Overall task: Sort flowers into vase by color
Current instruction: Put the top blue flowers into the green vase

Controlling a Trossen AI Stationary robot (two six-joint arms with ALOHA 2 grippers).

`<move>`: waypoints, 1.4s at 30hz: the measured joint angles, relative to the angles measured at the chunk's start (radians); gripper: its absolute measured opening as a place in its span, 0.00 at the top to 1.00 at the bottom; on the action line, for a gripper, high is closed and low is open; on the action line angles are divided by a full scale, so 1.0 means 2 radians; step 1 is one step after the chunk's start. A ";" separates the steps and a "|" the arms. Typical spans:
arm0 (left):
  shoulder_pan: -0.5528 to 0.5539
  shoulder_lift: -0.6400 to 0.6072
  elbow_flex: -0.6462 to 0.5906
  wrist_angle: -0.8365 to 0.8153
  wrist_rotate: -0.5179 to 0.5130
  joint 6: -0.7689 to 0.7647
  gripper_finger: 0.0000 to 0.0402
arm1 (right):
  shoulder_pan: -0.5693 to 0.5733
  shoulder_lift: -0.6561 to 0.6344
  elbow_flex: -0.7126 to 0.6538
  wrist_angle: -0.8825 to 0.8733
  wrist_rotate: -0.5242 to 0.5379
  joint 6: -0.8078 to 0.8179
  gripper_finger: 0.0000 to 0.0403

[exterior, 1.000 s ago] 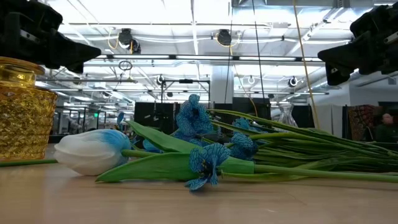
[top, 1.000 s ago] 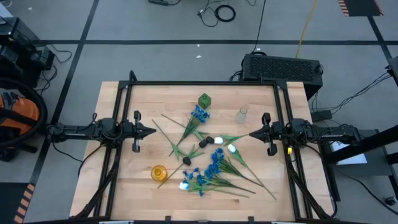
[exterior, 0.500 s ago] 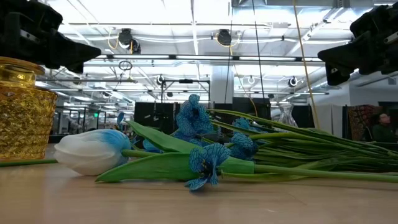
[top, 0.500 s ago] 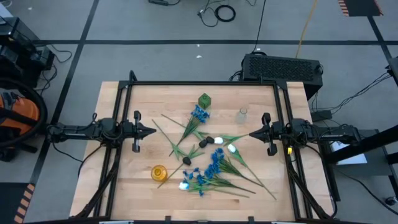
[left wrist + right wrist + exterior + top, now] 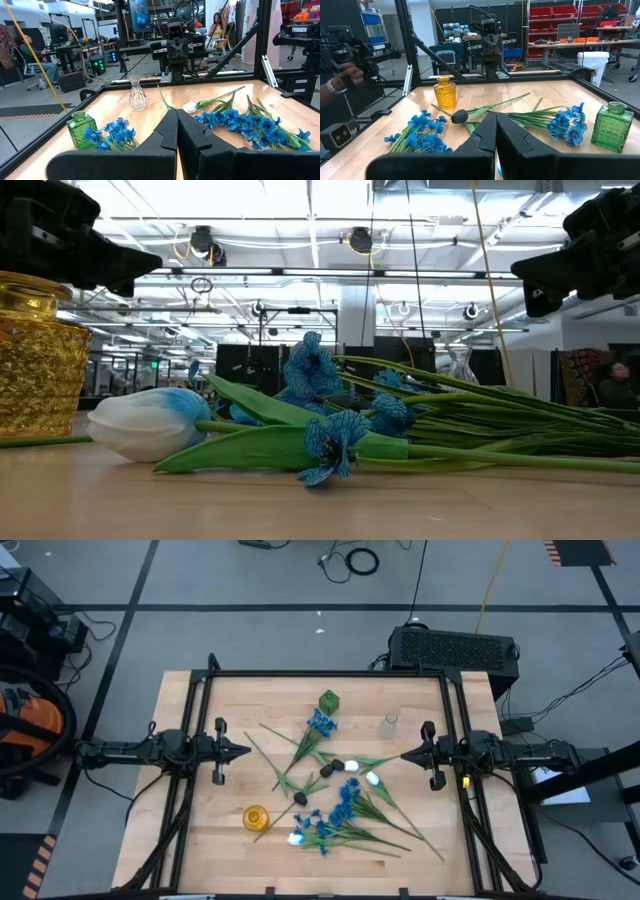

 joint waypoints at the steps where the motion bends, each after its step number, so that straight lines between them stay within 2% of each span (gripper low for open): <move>1: 0.000 0.000 0.000 0.000 0.000 0.000 1.00 | 0.000 0.000 0.000 0.000 0.000 0.000 1.00; 9: 0.000 0.000 0.000 -0.001 0.000 0.001 1.00 | 0.000 0.000 0.000 0.000 0.000 0.000 1.00; 14: 0.000 0.000 0.000 0.000 -0.029 0.025 1.00 | 0.000 0.000 0.000 0.004 0.000 0.002 1.00; 18: 0.000 0.000 0.000 -0.001 -0.032 -0.021 1.00 | 0.000 0.000 0.000 0.005 0.000 0.003 1.00; 24: 0.000 0.000 0.012 0.001 -0.034 -0.027 1.00 | 0.000 0.000 0.000 0.006 0.000 0.003 1.00; 29: 0.000 0.004 0.055 0.002 -0.036 -0.041 1.00 | 0.000 0.000 0.000 0.007 0.000 0.006 1.00; 34: 0.000 0.037 0.118 -0.025 -0.060 -0.070 1.00 | 0.000 0.000 0.000 0.007 0.000 0.056 1.00; 38: 0.000 0.090 0.187 -0.037 -0.067 -0.055 1.00 | 0.000 0.000 0.000 0.007 0.000 0.054 1.00; 42: 0.000 0.176 0.274 -0.090 -0.067 -0.040 1.00 | 0.000 0.000 0.000 0.007 0.000 0.079 1.00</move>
